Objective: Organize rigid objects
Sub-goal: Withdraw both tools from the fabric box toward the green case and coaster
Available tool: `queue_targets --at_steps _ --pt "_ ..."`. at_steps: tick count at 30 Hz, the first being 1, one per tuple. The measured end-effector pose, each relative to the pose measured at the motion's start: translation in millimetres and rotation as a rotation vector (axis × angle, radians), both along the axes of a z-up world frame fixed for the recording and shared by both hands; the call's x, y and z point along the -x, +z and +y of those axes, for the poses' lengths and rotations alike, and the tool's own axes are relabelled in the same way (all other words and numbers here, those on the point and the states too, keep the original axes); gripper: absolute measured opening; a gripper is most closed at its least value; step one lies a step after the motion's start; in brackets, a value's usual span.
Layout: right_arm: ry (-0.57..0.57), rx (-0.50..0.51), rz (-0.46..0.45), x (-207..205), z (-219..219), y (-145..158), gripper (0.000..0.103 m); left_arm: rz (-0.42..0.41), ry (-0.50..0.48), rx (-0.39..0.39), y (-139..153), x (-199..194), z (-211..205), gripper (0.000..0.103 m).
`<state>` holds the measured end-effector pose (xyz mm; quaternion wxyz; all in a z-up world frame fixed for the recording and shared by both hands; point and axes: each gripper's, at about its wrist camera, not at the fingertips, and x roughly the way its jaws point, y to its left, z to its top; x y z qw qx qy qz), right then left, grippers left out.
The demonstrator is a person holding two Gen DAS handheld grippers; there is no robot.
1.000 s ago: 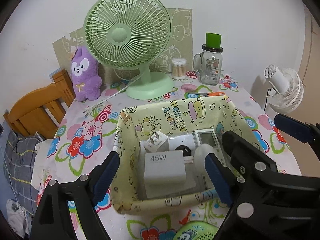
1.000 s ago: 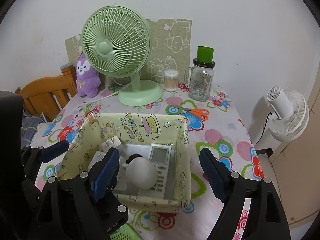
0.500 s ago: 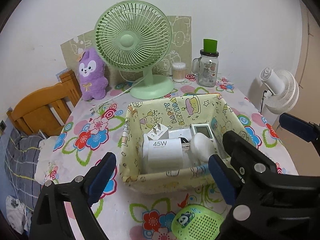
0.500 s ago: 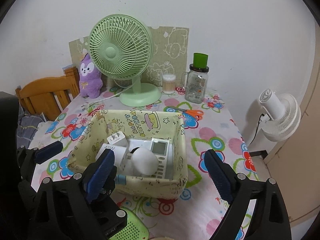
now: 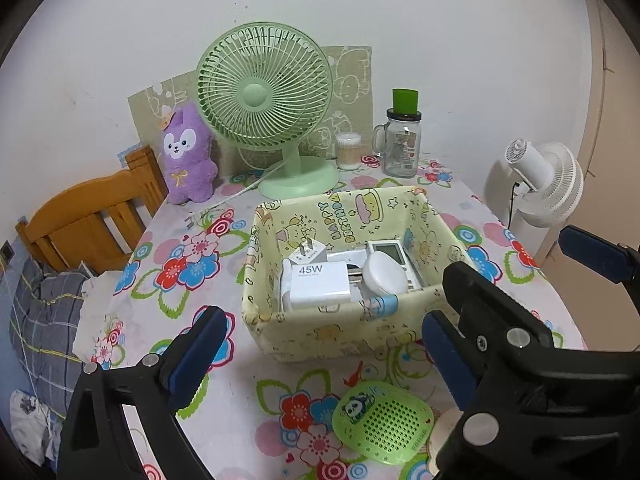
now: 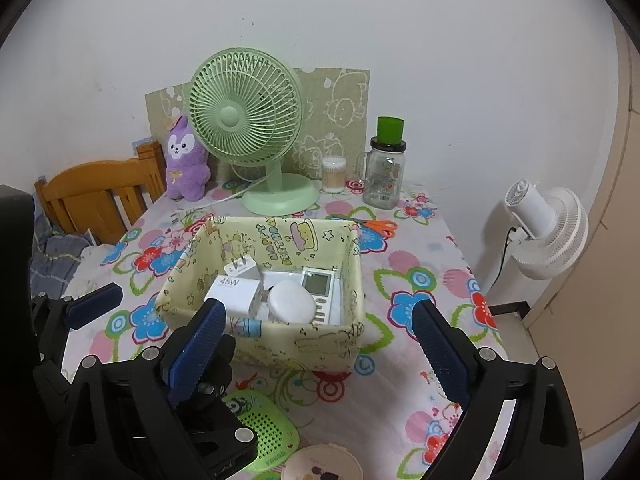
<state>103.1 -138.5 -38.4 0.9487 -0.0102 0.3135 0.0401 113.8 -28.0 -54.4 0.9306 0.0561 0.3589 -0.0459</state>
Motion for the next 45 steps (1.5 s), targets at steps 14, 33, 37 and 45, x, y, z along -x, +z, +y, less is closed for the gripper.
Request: queue_targets --at_steps 14,33,37,45 --pt "0.005 -0.014 -0.014 34 -6 3 0.096 -0.019 -0.015 0.011 4 33 -4 0.101" --pt "0.008 -0.004 0.015 57 -10 -20 0.096 0.013 -0.038 0.038 -20 55 -3 0.102" --pt "0.008 -0.009 0.024 60 -11 -28 0.096 0.019 -0.042 0.042 -28 56 -2 0.102" --pt "0.005 -0.019 0.044 61 -10 -49 0.097 0.032 -0.054 0.038 -49 58 0 0.102"
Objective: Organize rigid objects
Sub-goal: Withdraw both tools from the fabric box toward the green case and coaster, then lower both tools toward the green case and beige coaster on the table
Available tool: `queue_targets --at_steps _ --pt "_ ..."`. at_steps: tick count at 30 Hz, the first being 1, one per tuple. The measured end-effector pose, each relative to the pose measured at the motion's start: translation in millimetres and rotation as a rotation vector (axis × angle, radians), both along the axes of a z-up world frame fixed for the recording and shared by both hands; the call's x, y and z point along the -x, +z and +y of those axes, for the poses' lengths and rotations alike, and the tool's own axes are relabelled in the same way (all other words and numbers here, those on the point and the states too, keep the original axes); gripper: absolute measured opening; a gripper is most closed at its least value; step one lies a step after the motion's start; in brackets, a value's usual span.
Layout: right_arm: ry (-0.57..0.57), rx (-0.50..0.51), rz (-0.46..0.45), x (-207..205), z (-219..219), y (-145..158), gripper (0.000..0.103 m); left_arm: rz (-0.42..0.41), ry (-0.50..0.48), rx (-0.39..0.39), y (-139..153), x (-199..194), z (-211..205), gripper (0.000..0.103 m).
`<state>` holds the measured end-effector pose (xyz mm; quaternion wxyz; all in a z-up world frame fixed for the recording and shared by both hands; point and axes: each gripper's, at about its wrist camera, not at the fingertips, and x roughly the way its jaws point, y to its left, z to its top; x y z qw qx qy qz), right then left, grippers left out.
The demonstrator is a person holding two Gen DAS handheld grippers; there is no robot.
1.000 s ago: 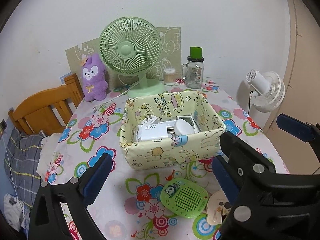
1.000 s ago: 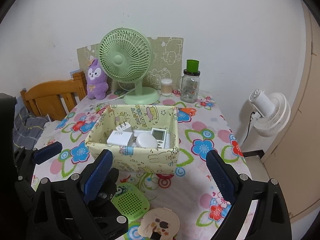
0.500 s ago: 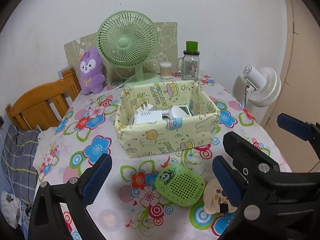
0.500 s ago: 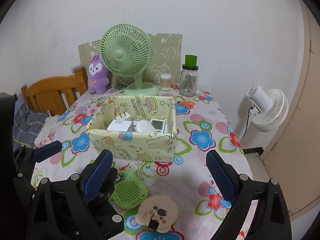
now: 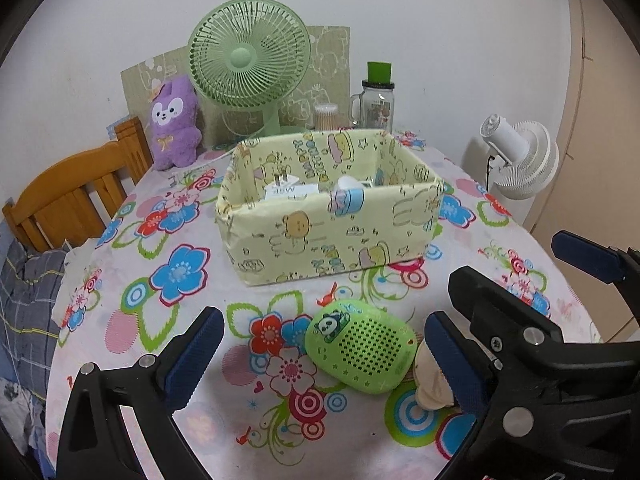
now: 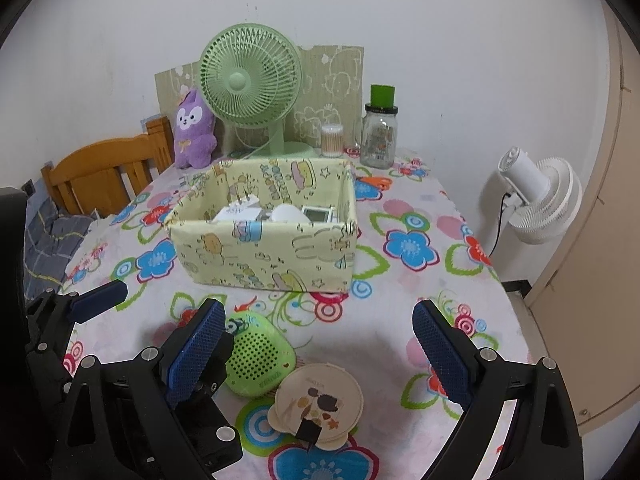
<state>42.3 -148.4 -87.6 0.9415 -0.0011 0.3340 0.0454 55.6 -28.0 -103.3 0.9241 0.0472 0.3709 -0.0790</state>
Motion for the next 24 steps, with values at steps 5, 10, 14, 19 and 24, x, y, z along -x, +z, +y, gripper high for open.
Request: queue_targets --at_steps 5,10,14,19,24 --pt "-0.003 0.014 0.014 -1 3 -17 0.099 0.021 -0.015 -0.013 -16 0 1 0.102" --pt "-0.001 0.022 0.039 -3 5 -32 0.099 0.048 -0.026 -0.024 -32 -2 1 0.102" --pt "0.001 0.035 0.044 -5 6 -40 0.099 0.06 -0.037 -0.037 -41 -4 -1 0.102" --pt "-0.001 0.043 0.065 -9 6 -51 0.099 0.08 -0.063 -0.054 -53 -8 -4 0.102" --pt "-0.002 0.062 0.086 -12 5 -61 0.099 0.101 -0.095 -0.068 -65 -11 -8 0.102"
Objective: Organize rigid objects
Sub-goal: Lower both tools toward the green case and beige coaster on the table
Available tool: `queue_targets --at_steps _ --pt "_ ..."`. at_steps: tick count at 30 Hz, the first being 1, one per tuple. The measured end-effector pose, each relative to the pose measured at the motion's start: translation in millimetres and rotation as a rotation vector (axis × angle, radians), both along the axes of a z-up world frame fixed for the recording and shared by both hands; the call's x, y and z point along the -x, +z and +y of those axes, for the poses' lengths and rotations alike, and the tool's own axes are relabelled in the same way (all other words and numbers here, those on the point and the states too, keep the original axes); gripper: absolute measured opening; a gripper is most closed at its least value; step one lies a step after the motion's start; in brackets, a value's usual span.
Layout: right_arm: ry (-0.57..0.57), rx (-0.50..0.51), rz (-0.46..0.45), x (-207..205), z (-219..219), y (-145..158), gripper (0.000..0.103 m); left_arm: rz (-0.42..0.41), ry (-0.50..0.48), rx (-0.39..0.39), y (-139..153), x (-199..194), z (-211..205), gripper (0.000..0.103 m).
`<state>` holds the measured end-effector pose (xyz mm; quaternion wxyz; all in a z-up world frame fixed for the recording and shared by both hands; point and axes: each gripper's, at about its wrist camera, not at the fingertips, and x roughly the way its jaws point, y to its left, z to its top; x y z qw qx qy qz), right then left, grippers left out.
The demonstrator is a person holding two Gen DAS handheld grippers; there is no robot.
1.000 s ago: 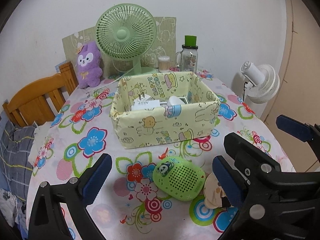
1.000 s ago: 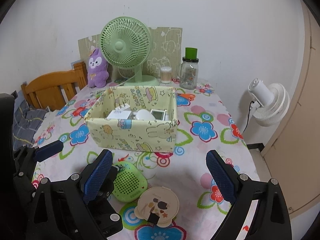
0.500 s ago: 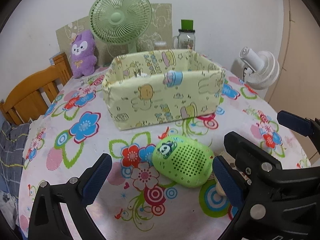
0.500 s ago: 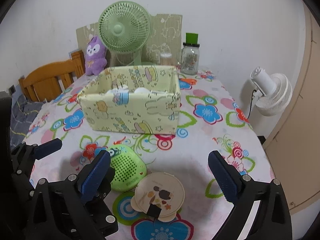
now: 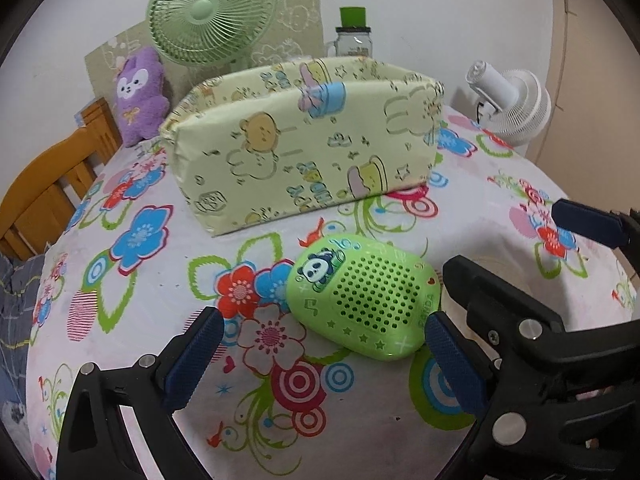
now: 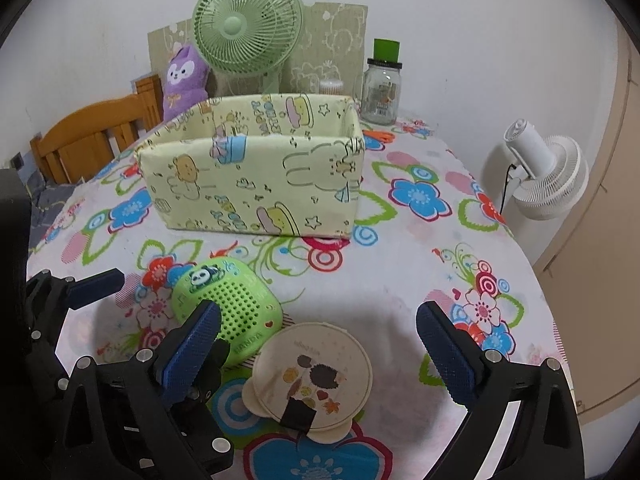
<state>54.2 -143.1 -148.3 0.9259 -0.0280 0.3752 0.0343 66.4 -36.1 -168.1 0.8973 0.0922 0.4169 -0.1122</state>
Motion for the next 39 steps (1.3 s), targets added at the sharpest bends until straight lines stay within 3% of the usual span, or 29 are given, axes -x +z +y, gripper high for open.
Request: queue_targets --at_steps 12,22,31,39 --pt "-0.007 0.029 0.033 -10 -3 -14 0.099 0.021 -0.061 -0.016 -12 -4 -13 0.102" --pt "-0.042 -0.013 0.052 -17 -16 -18 0.099 0.024 -0.076 -0.025 -12 -13 -23 0.102" --pt "-0.073 -0.044 0.073 -25 -29 -22 0.099 0.069 -0.082 0.056 -15 -28 -20 0.102" --pt "-0.086 -0.039 0.075 -28 -30 -21 0.099 0.072 -0.128 0.04 -15 -33 -23 0.103"
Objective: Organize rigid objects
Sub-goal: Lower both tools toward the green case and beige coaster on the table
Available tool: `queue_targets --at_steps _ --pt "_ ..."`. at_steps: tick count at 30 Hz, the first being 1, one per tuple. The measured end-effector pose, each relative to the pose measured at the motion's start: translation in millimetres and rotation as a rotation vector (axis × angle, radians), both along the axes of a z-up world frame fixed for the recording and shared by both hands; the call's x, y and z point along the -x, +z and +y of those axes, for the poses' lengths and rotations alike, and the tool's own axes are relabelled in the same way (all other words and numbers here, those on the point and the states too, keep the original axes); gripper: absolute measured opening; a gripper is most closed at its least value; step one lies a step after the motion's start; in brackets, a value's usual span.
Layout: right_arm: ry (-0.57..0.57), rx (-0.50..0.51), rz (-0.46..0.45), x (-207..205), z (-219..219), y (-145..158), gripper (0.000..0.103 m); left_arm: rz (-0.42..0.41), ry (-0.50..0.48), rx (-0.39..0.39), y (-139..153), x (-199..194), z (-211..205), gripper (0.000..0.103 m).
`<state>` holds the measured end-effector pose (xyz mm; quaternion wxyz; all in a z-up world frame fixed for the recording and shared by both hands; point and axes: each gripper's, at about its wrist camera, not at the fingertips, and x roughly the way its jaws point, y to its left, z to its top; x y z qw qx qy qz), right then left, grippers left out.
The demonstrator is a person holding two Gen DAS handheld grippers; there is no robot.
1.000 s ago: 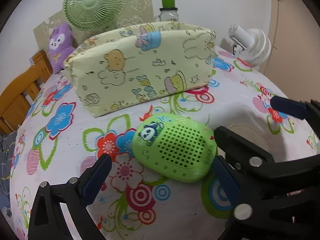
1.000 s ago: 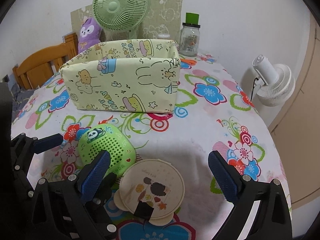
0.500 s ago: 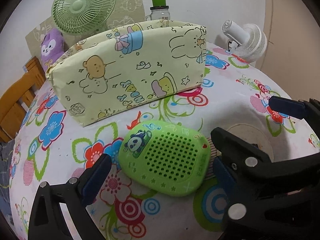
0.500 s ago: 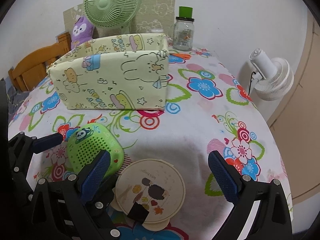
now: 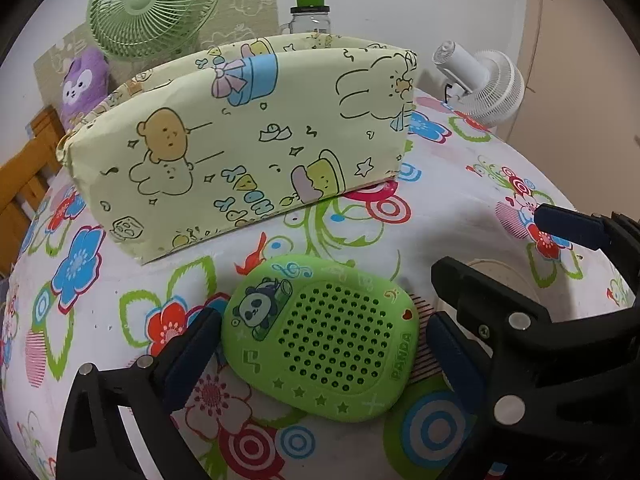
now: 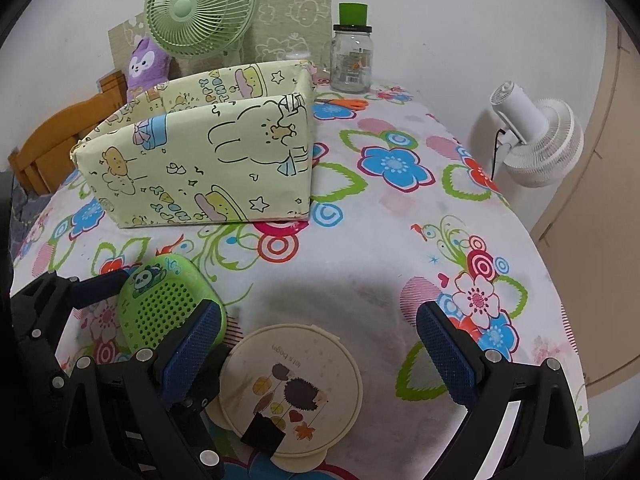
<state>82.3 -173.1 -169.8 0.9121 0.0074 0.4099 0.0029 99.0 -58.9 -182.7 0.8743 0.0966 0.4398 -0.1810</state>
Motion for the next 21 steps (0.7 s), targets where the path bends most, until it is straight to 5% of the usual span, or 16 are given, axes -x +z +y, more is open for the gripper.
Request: queue_targets --at_steps 21 --pt "0.027 0.018 0.013 12 10 1 0.099 -0.004 0.065 -0.007 2 24 11 0.098"
